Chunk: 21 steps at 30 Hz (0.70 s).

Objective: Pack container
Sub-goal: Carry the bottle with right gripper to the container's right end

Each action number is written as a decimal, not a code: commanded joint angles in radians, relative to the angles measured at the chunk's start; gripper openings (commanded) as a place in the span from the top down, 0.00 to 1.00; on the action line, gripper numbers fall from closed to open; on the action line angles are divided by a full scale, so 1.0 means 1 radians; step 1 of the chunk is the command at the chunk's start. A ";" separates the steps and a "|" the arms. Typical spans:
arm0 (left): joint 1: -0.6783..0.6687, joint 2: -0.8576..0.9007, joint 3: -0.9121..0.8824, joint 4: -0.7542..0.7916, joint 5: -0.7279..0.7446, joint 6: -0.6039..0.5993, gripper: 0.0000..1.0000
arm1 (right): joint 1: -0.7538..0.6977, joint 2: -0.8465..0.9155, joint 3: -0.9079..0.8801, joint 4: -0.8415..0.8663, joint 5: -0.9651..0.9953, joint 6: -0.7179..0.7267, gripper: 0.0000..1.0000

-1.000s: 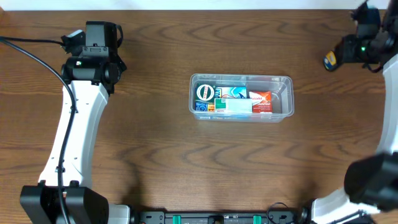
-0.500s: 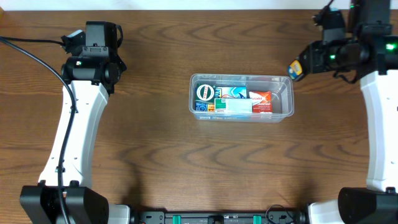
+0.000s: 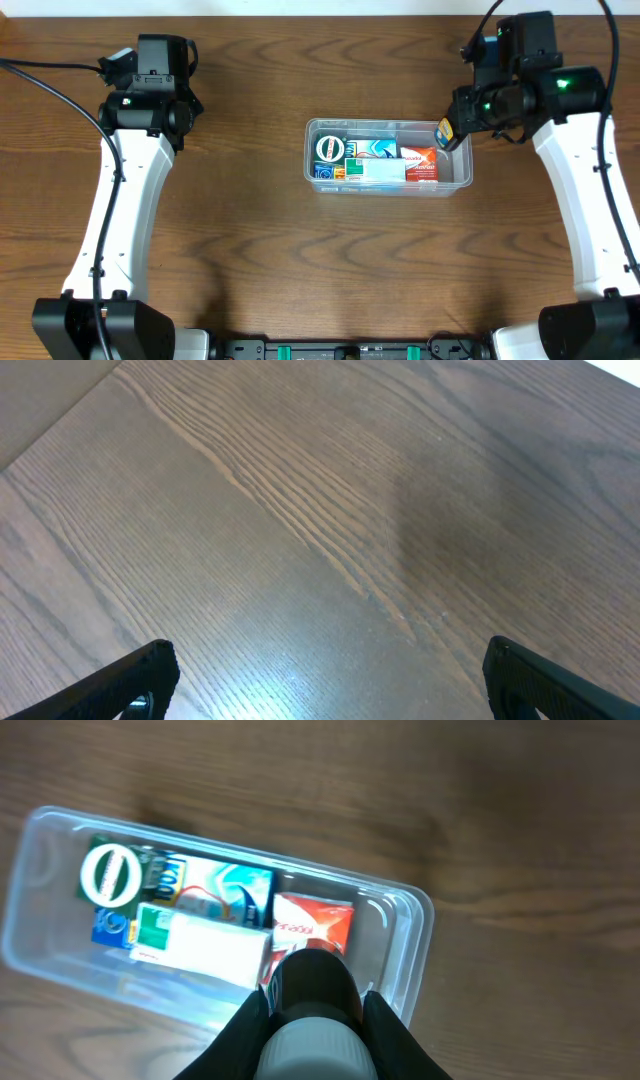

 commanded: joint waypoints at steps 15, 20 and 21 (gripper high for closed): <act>0.003 -0.005 0.007 -0.003 -0.015 0.010 0.02 | 0.013 0.006 -0.250 0.192 0.143 0.138 0.83; 0.003 -0.005 0.007 -0.003 -0.015 0.010 0.02 | 0.031 0.007 -0.307 0.250 0.181 0.143 0.84; 0.003 -0.005 0.007 -0.003 -0.015 0.010 0.02 | 0.036 0.007 -0.314 0.257 0.204 0.152 0.84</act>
